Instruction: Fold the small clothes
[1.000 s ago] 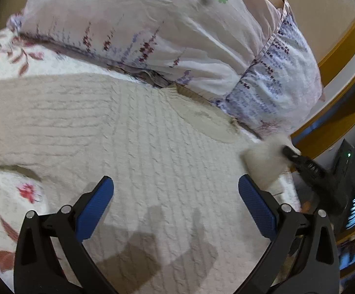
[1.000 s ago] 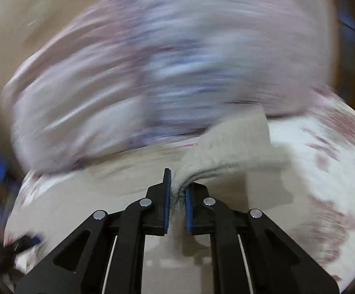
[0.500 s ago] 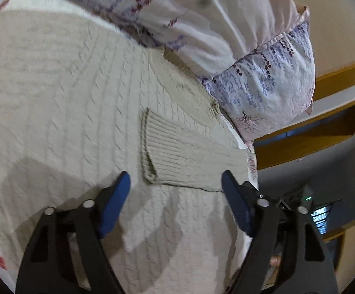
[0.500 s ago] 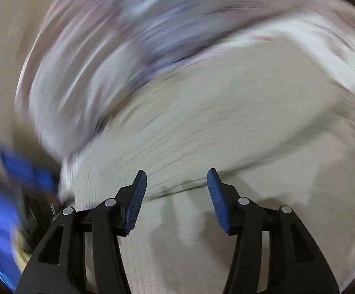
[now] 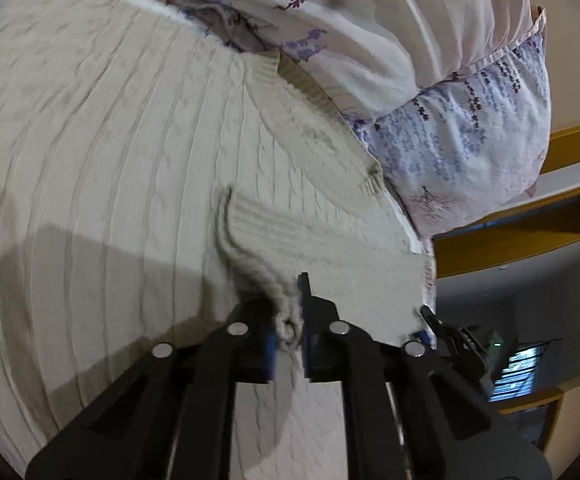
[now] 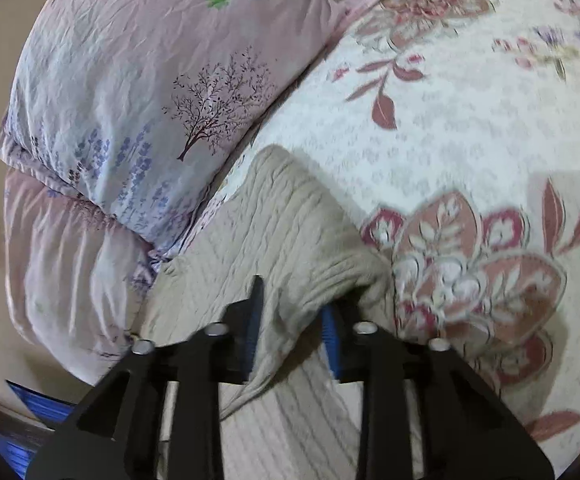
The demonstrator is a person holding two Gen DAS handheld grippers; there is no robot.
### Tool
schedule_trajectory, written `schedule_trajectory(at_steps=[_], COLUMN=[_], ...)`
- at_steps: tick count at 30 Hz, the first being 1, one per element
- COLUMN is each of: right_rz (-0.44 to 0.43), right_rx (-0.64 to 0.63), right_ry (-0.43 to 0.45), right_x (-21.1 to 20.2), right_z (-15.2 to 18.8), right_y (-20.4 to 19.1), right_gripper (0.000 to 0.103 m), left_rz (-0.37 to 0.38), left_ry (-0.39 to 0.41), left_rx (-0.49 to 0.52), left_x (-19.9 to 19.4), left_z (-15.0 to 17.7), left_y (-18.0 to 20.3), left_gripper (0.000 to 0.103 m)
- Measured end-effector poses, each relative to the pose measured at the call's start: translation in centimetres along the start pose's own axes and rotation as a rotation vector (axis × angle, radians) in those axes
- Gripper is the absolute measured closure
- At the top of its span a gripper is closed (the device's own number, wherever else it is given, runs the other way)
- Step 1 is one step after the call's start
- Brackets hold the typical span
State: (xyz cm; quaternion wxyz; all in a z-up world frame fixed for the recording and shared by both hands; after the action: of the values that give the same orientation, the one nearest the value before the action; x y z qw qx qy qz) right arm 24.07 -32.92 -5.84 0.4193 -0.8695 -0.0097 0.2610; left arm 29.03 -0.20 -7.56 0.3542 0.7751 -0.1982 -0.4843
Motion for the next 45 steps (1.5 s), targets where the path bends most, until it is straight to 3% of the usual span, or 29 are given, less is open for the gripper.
schedule_trajectory(at_steps=[4,7,12,14,15,16,18,20,21,22,25,30,35,42,45], right_rz=[-0.036,-0.01,0.108,0.157,0.191,0.22,0.263,0.287,0.301,0.297,0.261,0.146,0.08,0.043,0.036], right_rx=[-0.092,-0.163,-0.198,-0.228,-0.25,-0.27,-0.295,-0.3,-0.3,-0.306,-0.333,-0.365,-0.425,-0.461,-0.472], right_ry=[0.058,0.052,0.011,0.035,0.055,0.077,0.113,0.147,0.164,0.185,0.176,0.076,0.003,-0.039,-0.049], right_x=[-2.0,-2.4,-0.7,-1.3,-1.7,-2.3,-3.6,-4.9,-5.4,-6.2,-6.4,-5.5,-4.6,-4.0,-3.8], right_z=[0.1,1.2,2.6,2.5,2.4,2.2,2.1,1.9,1.8,1.9,2.4,5.1,8.0,9.7,10.0], right_y=[-1.4,-1.5,-0.2,-0.2,-0.2,-0.1,-0.1,0.2,0.3,0.3,-0.3,-2.8,-5.1,-5.9,-6.0], right_gripper=[0.094,0.094,0.094,0.086,0.076,0.071,0.065,0.045,0.028,0.026,0.026,0.024,0.024,0.024,0.023], left_rz=[-0.008,-0.086,-0.17,-0.177,-0.171,-0.159,-0.133,-0.118,-0.112,-0.112,-0.133,-0.164,-0.141,-0.147,-0.14], left_ry=[0.084,0.135,0.088,0.094,0.095,0.102,0.142,0.18,0.211,0.233,0.317,0.454,0.528,0.605,0.616], left_rx=[0.086,0.138,0.131,0.151,0.148,0.143,0.142,0.143,0.133,0.121,0.043,-0.166,-0.342,-0.503,-0.533], left_x=[-2.2,-3.1,-1.8,-2.2,-2.6,-3.3,-5.6,-8.1,-10.1,-11.5,-16.5,-23.5,-26.3,-28.6,-29.2], left_z=[-1.6,-2.5,-1.9,-1.7,-1.5,-1.4,-1.3,-1.0,-0.9,-0.7,-0.7,-1.9,-3.4,-5.4,-5.9], left_y=[0.9,0.2,-2.0,-2.0,-1.9,-1.9,-2.2,-2.8,-3.7,-4.4,-8.2,-15.4,-20.2,-24.8,-25.8], left_gripper=[0.095,0.095,0.092,0.09,0.083,0.07,0.053,0.043,0.038,0.037,0.037,0.039,0.042,0.067,0.072])
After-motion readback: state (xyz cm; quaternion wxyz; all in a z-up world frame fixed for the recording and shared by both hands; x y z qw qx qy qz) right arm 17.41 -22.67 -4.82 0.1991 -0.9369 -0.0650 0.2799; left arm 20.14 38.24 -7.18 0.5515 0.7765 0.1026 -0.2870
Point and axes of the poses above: each gripper's, at about its wrist camera, not at the fingertips, and x roughly the way its jaws point, y to its right, z to its underside, the point moved 9 cm from there along x, roughly the way its jaws point, and after that the axes turned 3 degrees about y, right-handed, at the moved point
